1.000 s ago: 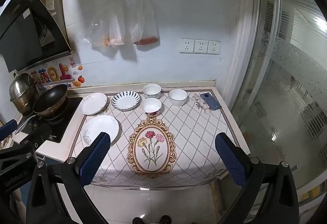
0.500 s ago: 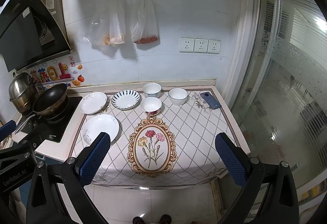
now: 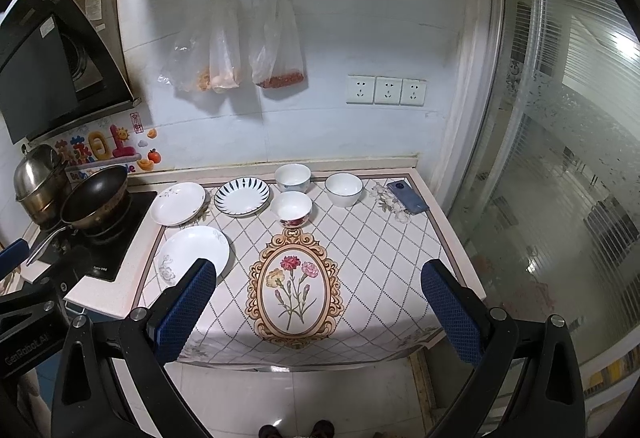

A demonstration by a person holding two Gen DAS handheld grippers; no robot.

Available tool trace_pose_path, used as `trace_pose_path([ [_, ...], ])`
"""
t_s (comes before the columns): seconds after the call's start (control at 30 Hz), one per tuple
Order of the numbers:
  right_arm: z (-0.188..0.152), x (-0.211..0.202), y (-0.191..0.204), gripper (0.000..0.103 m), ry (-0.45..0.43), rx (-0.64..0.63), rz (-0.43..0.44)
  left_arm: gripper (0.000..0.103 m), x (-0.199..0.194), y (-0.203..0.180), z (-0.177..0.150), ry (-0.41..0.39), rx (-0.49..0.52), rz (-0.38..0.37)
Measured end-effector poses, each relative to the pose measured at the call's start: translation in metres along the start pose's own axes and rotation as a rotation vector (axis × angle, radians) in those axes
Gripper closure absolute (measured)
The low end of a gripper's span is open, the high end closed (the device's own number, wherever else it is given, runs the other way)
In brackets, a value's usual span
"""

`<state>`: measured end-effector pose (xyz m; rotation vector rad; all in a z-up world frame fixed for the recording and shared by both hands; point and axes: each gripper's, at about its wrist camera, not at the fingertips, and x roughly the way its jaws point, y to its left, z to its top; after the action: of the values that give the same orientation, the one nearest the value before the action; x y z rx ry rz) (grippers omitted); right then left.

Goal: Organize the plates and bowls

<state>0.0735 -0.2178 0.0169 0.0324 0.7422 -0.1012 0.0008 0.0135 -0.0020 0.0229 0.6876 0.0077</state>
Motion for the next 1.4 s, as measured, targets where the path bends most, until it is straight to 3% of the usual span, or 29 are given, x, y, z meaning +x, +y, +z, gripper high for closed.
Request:
trace_pose_path([
  [1.4, 0.005, -0.008, -0.003, 0.000, 0.003, -0.006, 0.023, 0.000, -0.012, 0.004, -0.008, -0.008, -0.020, 0.008],
])
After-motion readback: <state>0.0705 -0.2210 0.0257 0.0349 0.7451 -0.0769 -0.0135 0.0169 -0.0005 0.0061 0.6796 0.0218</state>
